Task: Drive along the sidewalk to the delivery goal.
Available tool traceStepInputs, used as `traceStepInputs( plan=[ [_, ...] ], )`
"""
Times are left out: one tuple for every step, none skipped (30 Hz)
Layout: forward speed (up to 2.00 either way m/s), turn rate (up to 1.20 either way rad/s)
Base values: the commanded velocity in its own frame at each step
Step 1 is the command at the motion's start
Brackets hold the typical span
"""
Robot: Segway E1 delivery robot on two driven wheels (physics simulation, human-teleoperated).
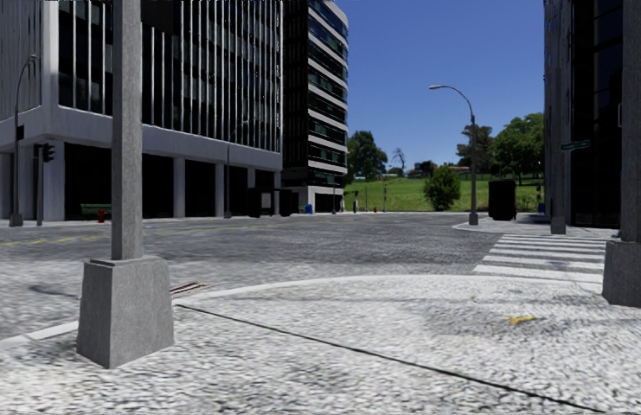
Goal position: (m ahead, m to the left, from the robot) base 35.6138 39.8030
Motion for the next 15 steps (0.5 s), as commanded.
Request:
traceStepInputs(
  plan=[
    [1.77,-0.79],
    [1.77,-0.79],
    [1.77,-0.79],
    [1.77,-0.79],
    [1.77,-0.79],
    [1.77,-0.79],
    [1.77,-0.79],
    [1.77,-0.79],
    [1.77,-0.79],
    [1.77,-0.79],
    [1.77,-0.79],
    [1.77,-0.79],
    [1.77,-0.79],
    [1.77,-0.79],
    [1.77,-0.79]
  ],
)
